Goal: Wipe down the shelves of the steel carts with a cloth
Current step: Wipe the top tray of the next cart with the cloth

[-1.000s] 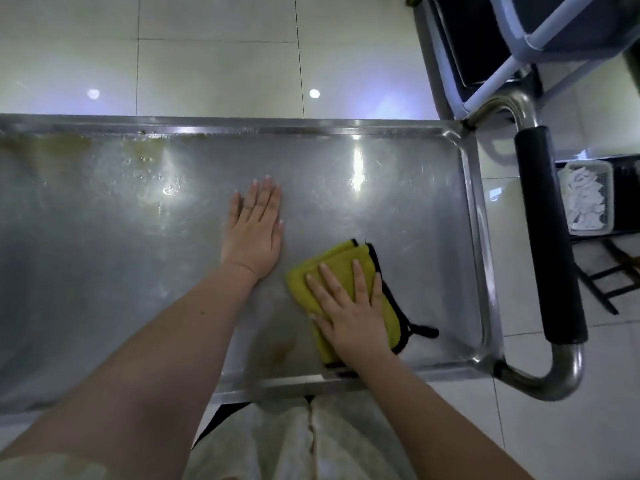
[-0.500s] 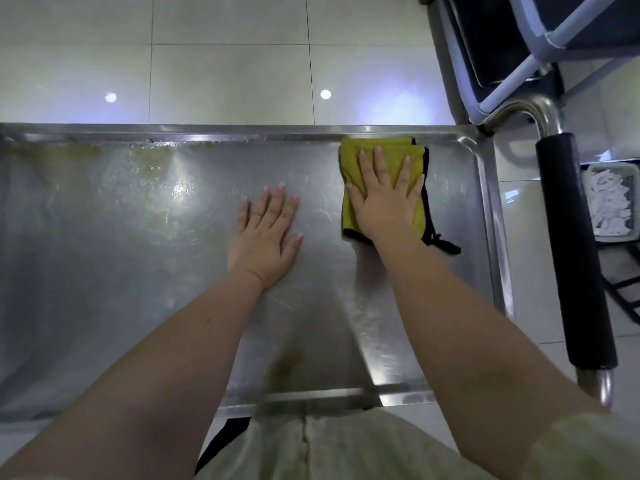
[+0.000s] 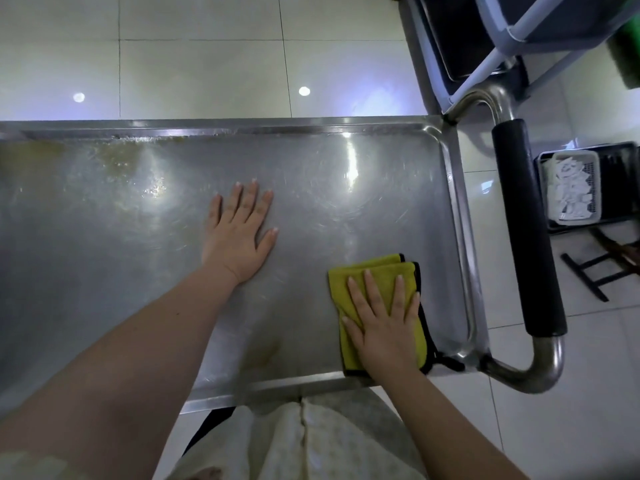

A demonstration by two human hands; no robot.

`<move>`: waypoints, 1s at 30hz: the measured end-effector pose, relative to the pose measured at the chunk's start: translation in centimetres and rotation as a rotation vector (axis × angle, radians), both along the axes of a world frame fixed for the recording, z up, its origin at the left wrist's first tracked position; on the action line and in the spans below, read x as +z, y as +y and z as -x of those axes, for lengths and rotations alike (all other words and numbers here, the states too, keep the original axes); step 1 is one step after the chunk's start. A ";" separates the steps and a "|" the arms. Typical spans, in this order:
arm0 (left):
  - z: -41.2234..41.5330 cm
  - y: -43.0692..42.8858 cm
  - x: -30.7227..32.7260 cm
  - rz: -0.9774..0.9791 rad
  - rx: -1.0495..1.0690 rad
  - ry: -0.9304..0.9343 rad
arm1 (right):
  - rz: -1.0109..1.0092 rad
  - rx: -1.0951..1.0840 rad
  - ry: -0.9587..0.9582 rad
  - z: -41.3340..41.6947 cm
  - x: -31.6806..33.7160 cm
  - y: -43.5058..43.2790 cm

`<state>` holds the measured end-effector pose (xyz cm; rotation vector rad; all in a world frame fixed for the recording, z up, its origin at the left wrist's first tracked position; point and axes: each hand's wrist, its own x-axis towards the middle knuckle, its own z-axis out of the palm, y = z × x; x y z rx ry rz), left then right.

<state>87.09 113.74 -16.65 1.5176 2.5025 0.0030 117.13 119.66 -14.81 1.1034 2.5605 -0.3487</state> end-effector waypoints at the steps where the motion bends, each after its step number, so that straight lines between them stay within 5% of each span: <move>1: 0.0 0.0 0.0 0.002 0.002 0.002 | -0.019 -0.021 0.008 1.4 0.0 1.4; 12: 0.2 0.9 0.0 -0.028 0.045 -0.029 | -0.046 -0.221 0.023 14.5 0.6 22.8; 24: 0.4 1.5 0.8 0.008 0.086 -0.068 | -0.060 -0.310 -0.013 -4.8 0.2 5.0; 30: -0.1 0.3 0.6 -0.017 0.075 -0.068 | -0.079 -0.211 -0.032 -3.9 -0.1 -1.0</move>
